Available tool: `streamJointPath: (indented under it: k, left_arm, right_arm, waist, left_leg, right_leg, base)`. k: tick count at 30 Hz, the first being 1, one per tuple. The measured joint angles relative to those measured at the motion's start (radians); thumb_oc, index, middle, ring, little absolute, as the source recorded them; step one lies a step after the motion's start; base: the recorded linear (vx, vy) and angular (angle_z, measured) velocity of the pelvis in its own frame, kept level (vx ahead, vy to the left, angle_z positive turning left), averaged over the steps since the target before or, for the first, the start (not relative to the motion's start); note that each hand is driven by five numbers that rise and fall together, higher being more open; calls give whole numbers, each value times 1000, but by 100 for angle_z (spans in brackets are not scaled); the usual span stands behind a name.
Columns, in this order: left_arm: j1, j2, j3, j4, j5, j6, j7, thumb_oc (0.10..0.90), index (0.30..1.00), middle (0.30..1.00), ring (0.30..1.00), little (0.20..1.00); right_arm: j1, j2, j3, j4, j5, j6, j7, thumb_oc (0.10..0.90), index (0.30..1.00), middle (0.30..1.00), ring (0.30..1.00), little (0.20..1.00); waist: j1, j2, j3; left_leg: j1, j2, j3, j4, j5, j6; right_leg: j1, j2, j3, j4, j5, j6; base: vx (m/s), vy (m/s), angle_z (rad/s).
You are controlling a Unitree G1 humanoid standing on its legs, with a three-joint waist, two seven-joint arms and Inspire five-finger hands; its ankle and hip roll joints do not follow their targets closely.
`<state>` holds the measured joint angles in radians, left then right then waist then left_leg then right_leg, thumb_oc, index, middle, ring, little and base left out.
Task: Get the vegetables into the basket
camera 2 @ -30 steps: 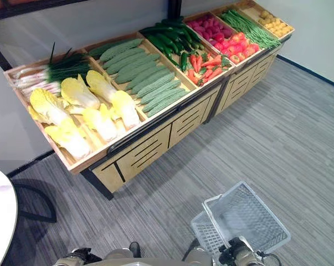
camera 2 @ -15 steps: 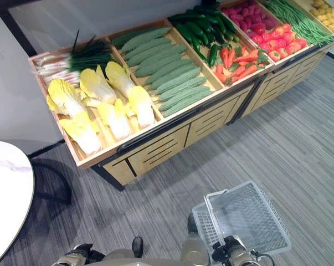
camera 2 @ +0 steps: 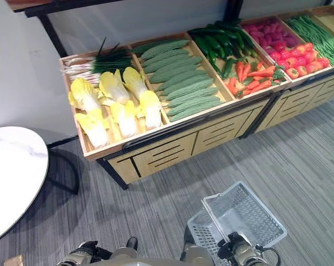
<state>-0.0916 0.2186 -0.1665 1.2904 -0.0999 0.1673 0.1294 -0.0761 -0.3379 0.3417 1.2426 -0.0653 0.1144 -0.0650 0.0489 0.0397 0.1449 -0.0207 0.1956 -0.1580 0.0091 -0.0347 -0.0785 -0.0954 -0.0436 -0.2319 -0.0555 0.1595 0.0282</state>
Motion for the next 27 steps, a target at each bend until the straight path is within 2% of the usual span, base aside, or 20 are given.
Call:
streamJointPath:
  k: [1,3,4,5,6,7,8,11,12,13,14,15,16,17,18,21,27]
  left_arm:
    - [-3,1,0,0,0,0,1,900,1000,1000,1000,1000]
    - [-3,1,-3,0,0,-1,1,900,1000,1000,1000,1000]
    - [-13,2,-13,-1,-1,-1,2,900,1000,1000,1000,1000]
    - [-22,4,-22,0,0,-1,3,900,1000,1000,1000,1000]
    - [-32,6,-22,-2,-1,-1,3,900,1000,1000,1000,1000]
    - [-28,0,-29,4,1,3,2,900,1000,1000,1000,1000]
    - [-18,-10,-38,4,3,6,2,900,1000,1000,1000,1000]
    - [1,-12,-36,2,4,4,-4,900,1000,1000,1000,1000]
    - [4,-5,-37,2,4,4,-5,900,1000,1000,1000,1000]
    - [0,3,-37,0,4,4,-6,900,1000,1000,1000,1000]
    - [-8,22,-37,1,10,13,-8,900,1000,1000,1000,1000]
    - [0,25,-39,0,22,21,-10,900,1000,1000,1000,1000]
    - [18,18,-38,0,23,26,-15,900,1000,1000,1000,1000]
    - [32,13,-38,1,23,29,-19,900,1000,1000,1000,1000]
    - [48,15,-38,0,25,30,-21,900,1000,1000,1000,1000]
    - [50,23,-40,-1,44,28,-22,900,1000,1000,1000,1000]
    - [58,33,-39,-81,61,28,-3,900,1000,1000,1000,1000]
  right_arm:
    - [10,-1,0,-3,0,0,1,400,300,300,300,300]
    - [20,-4,1,5,-2,3,6,400,300,300,300,300]
    - [23,-8,0,5,-3,3,6,400,300,300,300,300]
    - [24,-11,-1,6,-3,4,2,400,300,300,300,300]
    - [26,-16,-2,7,-3,6,2,400,300,300,300,300]
    - [18,-46,29,6,-14,5,2,400,300,300,300,300]
    - [19,-72,41,6,-21,4,5,400,300,300,300,300]
    - [13,-74,41,7,-47,7,5,400,300,300,300,300]
    - [10,-58,33,5,-47,3,7,400,300,300,300,300]
    - [11,-48,25,5,-47,3,9,400,300,300,300,300]
    - [20,-20,7,6,-47,4,15,400,300,300,300,300]
    - [13,-19,10,7,-49,6,22,400,300,300,300,300]
    - [8,-25,10,8,-54,8,26,400,300,300,300,300]
    - [9,-26,10,7,-57,8,17,400,300,300,300,300]
    - [8,-13,10,4,-57,9,14,400,300,300,300,300]
    - [11,15,11,-19,-57,7,17,400,300,300,300,300]
    - [11,29,19,-50,-69,6,11,400,300,300,300,300]
  waist:
    - [-4,0,0]
    - [5,11,3]
    - [-2,14,7]
    - [-5,5,13]
    - [-7,-2,17]
    - [-15,-6,21]
    - [-25,13,15]
    - [-7,21,15]
    - [-11,9,16]
    - [-15,-6,15]
    - [-32,-62,13]
    - [-34,-67,9]
    - [-34,-42,4]
    - [-39,-29,0]
    - [-35,-45,-2]
    - [-41,-70,-15]
    - [-37,-75,-19]
  left_leg:
    - [-6,3,-7,-11,-5,-1]
    - [-34,26,-9,-41,-31,47]
    - [-58,36,11,-41,-40,69]
    - [-75,41,38,-45,-51,80]
    - [-75,38,60,-46,-25,41]
    - [-83,12,221,5,0,34]
    - [-59,-2,314,31,4,28]
    - [-61,-8,313,39,5,30]
    - [-71,-17,299,25,3,26]
    - [-79,-27,297,8,-8,3]
    - [-68,-74,312,-21,5,0]
    - [-51,-94,312,-14,23,9]
    - [-4,-84,308,-16,23,19]
    - [26,-69,310,-44,77,11]
    - [52,-82,336,-45,69,31]
    - [59,-103,352,-41,58,41]
    - [79,-108,396,-49,56,44]
  right_leg:
    - [-5,-2,-17,14,-12,-15]
    - [-13,5,-54,23,-26,-24]
    - [-12,4,-82,16,-29,-28]
    - [-12,-5,-109,1,-31,-34]
    - [-13,-19,-119,-9,-32,-37]
    - [15,-59,-175,-32,-24,-39]
    - [29,-71,-193,-30,-24,-38]
    - [28,-77,-187,-1,-25,-20]
    - [10,-88,-182,45,-54,16]
    - [-9,-100,-175,73,-74,18]
    - [-22,-158,-185,69,-77,2]
    - [-21,-165,-186,67,-74,10]
    - [-12,-150,-187,68,-65,19]
    - [-4,-138,-185,70,-56,17]
    - [11,-153,-165,68,-49,24]
    - [12,-164,-150,69,-28,43]
    - [15,-155,-107,29,7,41]
  base:
    - [-77,-70,75]
    - [-94,-35,92]
    - [-68,-37,107]
    - [-60,-44,91]
    - [-68,-40,93]
    - [-95,-58,110]
    - [-84,-47,89]
    - [-63,-16,34]
    - [-46,20,63]
    - [10,71,109]
    - [51,51,79]
    - [67,73,53]
    - [40,73,-5]
    - [21,73,-25]
    - [5,80,-25]
    - [3,85,-18]
    - [-21,56,-21]
